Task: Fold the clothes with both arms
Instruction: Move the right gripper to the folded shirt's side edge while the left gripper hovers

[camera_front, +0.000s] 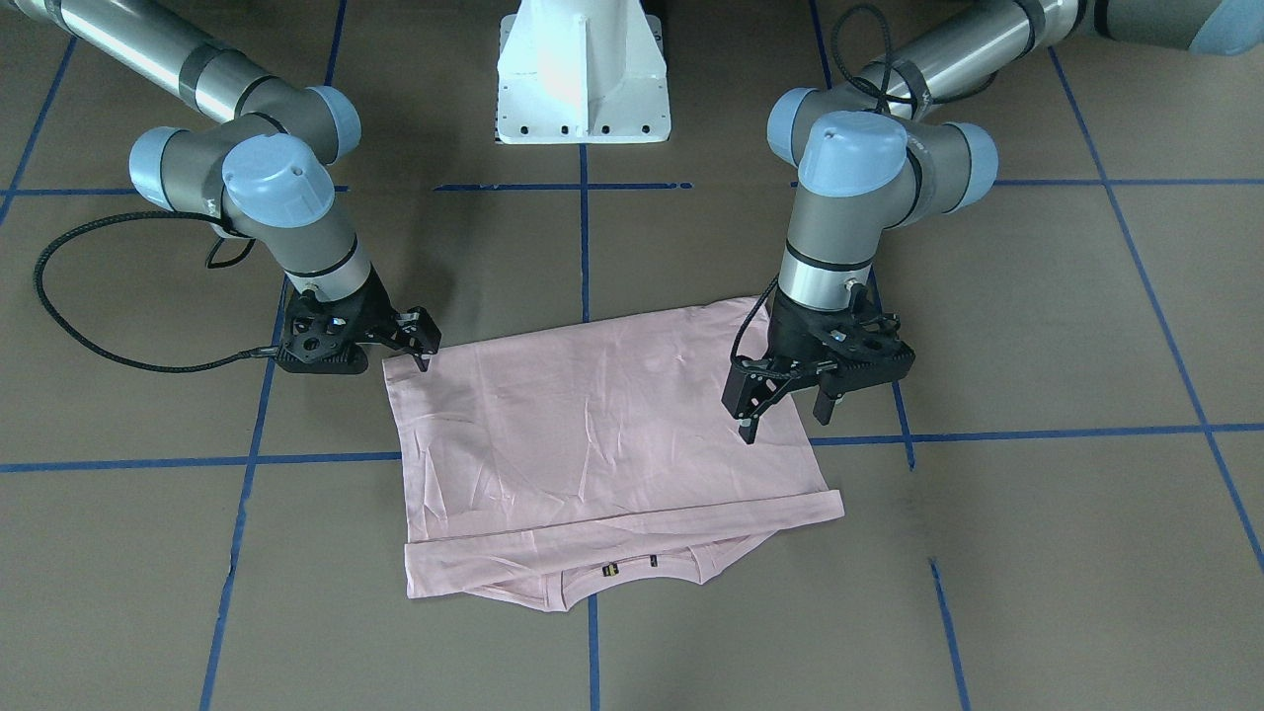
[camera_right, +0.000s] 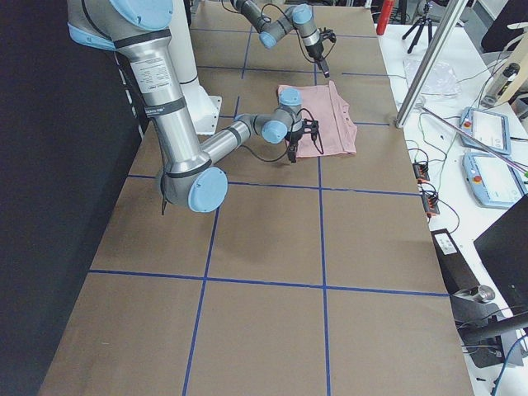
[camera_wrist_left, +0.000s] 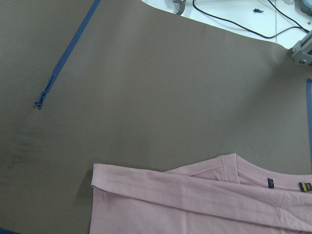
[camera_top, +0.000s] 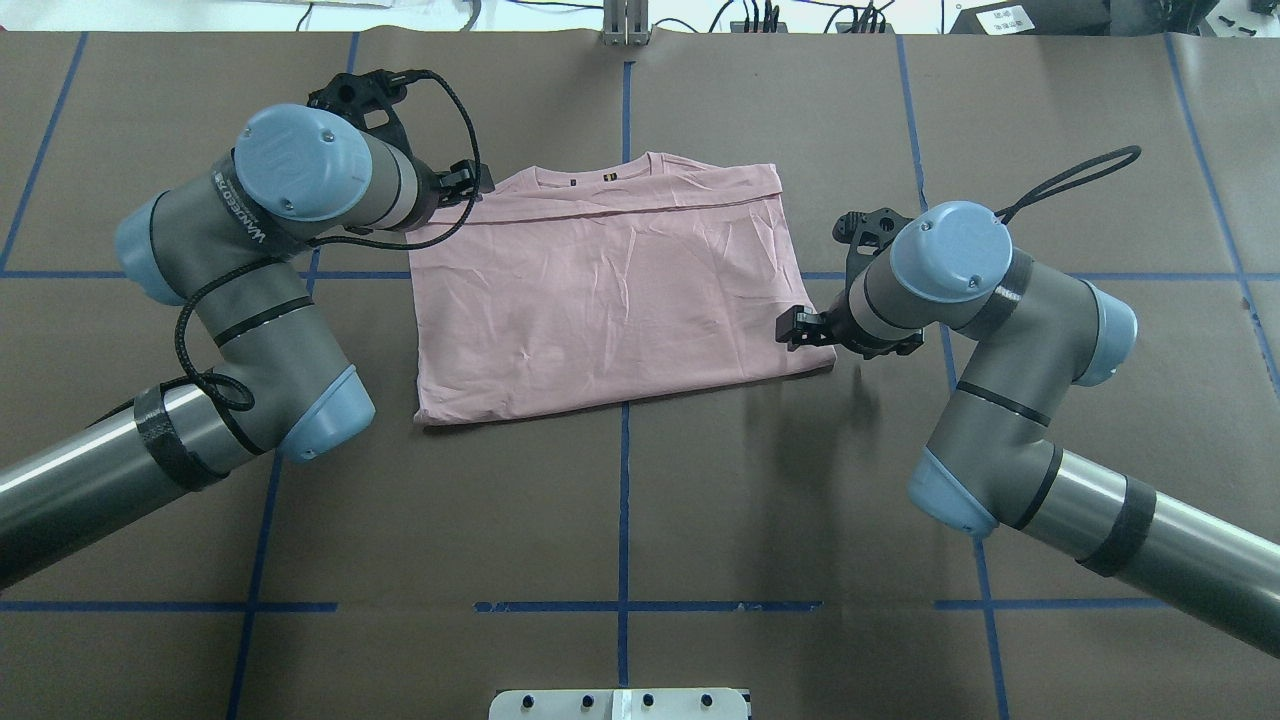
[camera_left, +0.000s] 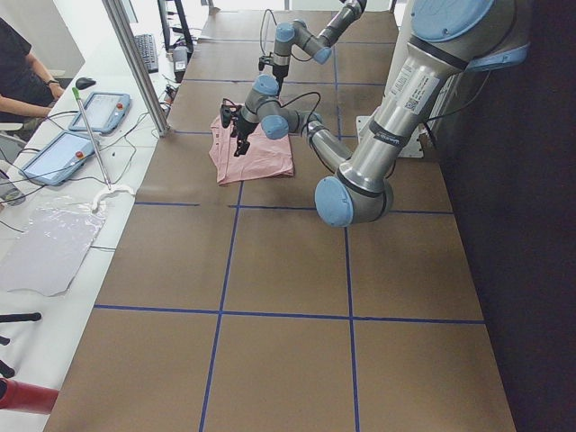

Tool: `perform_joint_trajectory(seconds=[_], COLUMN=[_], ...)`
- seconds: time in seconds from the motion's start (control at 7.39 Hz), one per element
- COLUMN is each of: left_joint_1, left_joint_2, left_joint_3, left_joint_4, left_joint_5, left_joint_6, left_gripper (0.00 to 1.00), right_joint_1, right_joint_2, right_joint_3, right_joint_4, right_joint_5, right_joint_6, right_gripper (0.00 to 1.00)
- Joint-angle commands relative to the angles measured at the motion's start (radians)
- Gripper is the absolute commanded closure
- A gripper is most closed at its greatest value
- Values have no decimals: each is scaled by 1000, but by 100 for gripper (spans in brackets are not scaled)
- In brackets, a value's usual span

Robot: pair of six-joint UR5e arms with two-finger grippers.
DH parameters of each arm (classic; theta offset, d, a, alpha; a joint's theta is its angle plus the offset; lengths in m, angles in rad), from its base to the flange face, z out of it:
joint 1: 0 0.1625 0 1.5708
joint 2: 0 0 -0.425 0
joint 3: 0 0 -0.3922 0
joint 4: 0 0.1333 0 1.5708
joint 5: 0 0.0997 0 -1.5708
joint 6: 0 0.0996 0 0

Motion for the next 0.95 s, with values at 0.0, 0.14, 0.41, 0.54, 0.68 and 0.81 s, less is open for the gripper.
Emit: perform_joint_trajectory(seconds=[0.0, 0.14, 0.41, 0.54, 0.68, 0.81], left_joint_1=[7, 7, 8, 8, 10, 13], left_joint_2=[0, 0, 1, 1, 1, 1], left_joint_3=[0, 0, 0, 3, 4, 4], left_joint_4=[0, 0, 0, -2, -2, -2], left_joint_5=[1, 2, 2, 4, 4, 4], left_joint_6=[-7, -7, -7, -7, -7, -7], left_gripper=[0, 0, 0, 0, 0, 0], right_joint_1=[-6, -6, -6, -5, -5, -5], right_joint_2=[7, 10, 9, 4, 4, 7], right_joint_3=[-11, -11, -13, -13, -13, -11], right_joint_4=[1, 1, 8, 8, 8, 2], right_joint_5=[-1, 0, 2, 3, 5, 7], right_joint_6=[0, 0, -9, -16, -18, -18], right_gripper=[0, 11, 79, 100, 100, 100])
